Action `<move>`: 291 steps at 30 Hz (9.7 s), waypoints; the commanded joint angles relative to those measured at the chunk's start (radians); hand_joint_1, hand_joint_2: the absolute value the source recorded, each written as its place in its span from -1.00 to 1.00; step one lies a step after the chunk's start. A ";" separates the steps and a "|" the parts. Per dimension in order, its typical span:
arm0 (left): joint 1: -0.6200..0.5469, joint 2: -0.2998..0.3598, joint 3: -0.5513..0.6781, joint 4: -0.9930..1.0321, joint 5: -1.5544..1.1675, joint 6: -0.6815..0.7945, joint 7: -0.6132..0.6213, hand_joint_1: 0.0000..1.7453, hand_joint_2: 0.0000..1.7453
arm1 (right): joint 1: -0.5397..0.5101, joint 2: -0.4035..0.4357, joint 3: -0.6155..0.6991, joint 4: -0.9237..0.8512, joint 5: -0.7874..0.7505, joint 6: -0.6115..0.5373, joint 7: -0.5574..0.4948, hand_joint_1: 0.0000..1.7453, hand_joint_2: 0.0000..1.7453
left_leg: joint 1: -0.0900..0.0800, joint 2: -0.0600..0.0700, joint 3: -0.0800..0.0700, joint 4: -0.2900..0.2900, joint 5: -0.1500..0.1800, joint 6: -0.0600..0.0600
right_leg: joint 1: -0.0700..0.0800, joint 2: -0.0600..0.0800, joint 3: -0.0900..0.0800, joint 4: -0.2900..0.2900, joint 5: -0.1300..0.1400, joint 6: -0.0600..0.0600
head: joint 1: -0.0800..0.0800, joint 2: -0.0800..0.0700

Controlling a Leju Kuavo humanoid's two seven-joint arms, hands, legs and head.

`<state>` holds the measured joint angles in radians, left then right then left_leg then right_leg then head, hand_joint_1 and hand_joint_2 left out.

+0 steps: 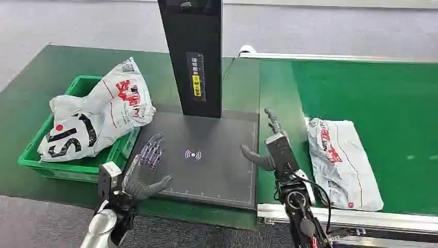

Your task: Moved the parcel from conveyor to table for the left to box.

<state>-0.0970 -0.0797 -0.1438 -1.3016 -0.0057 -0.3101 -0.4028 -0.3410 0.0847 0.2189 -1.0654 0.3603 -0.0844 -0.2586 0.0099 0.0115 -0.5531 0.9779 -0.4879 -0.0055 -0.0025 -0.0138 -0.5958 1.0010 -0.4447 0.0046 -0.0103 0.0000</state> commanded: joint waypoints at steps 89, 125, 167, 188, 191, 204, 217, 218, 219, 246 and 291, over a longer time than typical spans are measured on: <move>0.105 -0.007 0.108 -0.086 -0.055 -0.013 0.079 -1.00 1.00 | 0.288 -0.083 -0.237 -0.085 0.653 0.058 0.425 1.00 1.00 | 0.000 0.001 0.003 -0.001 -0.001 0.000 | -0.001 0.002 0.003 -0.001 0.000 0.000 | 0.000 0.000; -0.016 0.010 0.025 0.055 -0.002 0.022 -0.008 -1.00 1.00 | 0.263 -0.022 -0.020 -0.396 0.500 -0.606 -0.200 1.00 1.00 | -0.001 0.002 0.002 -0.001 0.000 0.000 | -0.001 0.004 0.000 0.000 0.001 0.000 | 0.000 0.000; -0.046 0.035 0.076 0.078 0.043 0.067 -0.036 -1.00 1.00 | 0.058 -0.078 0.419 0.029 0.677 -0.119 -0.070 1.00 1.00 | 0.000 0.000 0.003 -0.002 0.001 0.000 | 0.000 0.002 0.002 -0.001 0.000 0.000 | 0.000 0.000; -0.034 0.050 0.070 0.095 0.078 0.102 -0.040 -1.00 1.00 | 0.047 -0.083 0.332 0.041 0.303 0.089 -0.170 -1.00 1.00 | 0.000 -0.001 0.003 -0.002 0.000 0.000 | 0.000 0.001 0.002 -0.001 0.000 0.000 | 0.000 0.000; -0.036 0.056 0.063 0.111 0.084 0.101 -0.045 -1.00 1.00 | 0.054 -0.081 0.304 0.020 0.236 0.092 -0.197 -1.00 1.00 | 0.000 0.000 0.003 -0.002 0.000 0.000 | 0.000 0.002 0.002 -0.001 0.000 0.000 | 0.000 0.000; -0.033 0.044 0.062 0.102 0.083 0.107 -0.050 -1.00 1.00 | 0.117 -0.056 0.216 -0.084 0.084 0.046 -0.237 -1.00 1.00 | 0.000 0.000 0.002 -0.001 0.000 0.000 | 0.000 0.001 0.002 0.000 0.000 0.000 | 0.000 0.000; -0.053 0.048 -0.010 0.123 -0.031 0.095 -0.057 -1.00 1.00 | 0.196 -0.043 0.107 -0.219 -0.120 0.084 -0.274 -1.00 1.00 | 0.000 -0.001 0.001 -0.001 0.000 0.000 | 0.000 0.000 0.001 0.000 -0.001 0.000 | 0.000 0.000; -0.052 0.059 -0.031 0.113 -0.068 0.098 -0.077 -1.00 1.00 | 0.197 -0.039 0.105 -0.215 -0.123 0.087 -0.273 -1.00 1.00 | 0.000 -0.002 0.002 -0.002 0.001 0.000 | 0.000 -0.001 0.002 -0.001 -0.001 0.000 | 0.000 0.000; -0.052 0.059 -0.031 0.113 -0.068 0.098 -0.077 -1.00 1.00 | 0.197 -0.039 0.105 -0.215 -0.123 0.087 -0.273 -1.00 1.00 | 0.000 -0.002 0.002 -0.001 0.000 0.000 | 0.000 -0.001 0.002 0.000 0.000 0.000 | 0.000 0.000; -0.055 0.103 -0.187 0.056 -0.380 0.115 -0.191 -1.00 1.00 | 0.181 -0.045 0.098 -0.182 -0.125 0.098 -0.262 -1.00 1.00 | 0.000 -0.001 0.002 -0.001 0.000 0.000 | 0.000 0.001 0.002 0.000 0.000 0.000 | 0.000 0.000; -0.196 0.108 -0.383 0.324 -0.782 0.218 0.059 0.58 1.00 | 0.225 -0.032 0.039 -0.249 -0.087 0.110 -0.218 -1.00 1.00 | 0.000 0.000 0.005 -0.002 0.000 0.000 | 0.000 0.002 0.005 -0.001 0.000 0.000 | 0.000 0.000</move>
<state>-0.2969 0.0275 -0.5051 -1.0487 -0.7531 -0.0782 -0.3834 -0.1043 0.0477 0.2705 -1.3302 0.2728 0.0187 -0.4833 0.0102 0.0118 -0.5495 0.9779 -0.4878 -0.0056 -0.0022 -0.0133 -0.5921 1.0011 -0.4447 0.0044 -0.0103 0.0000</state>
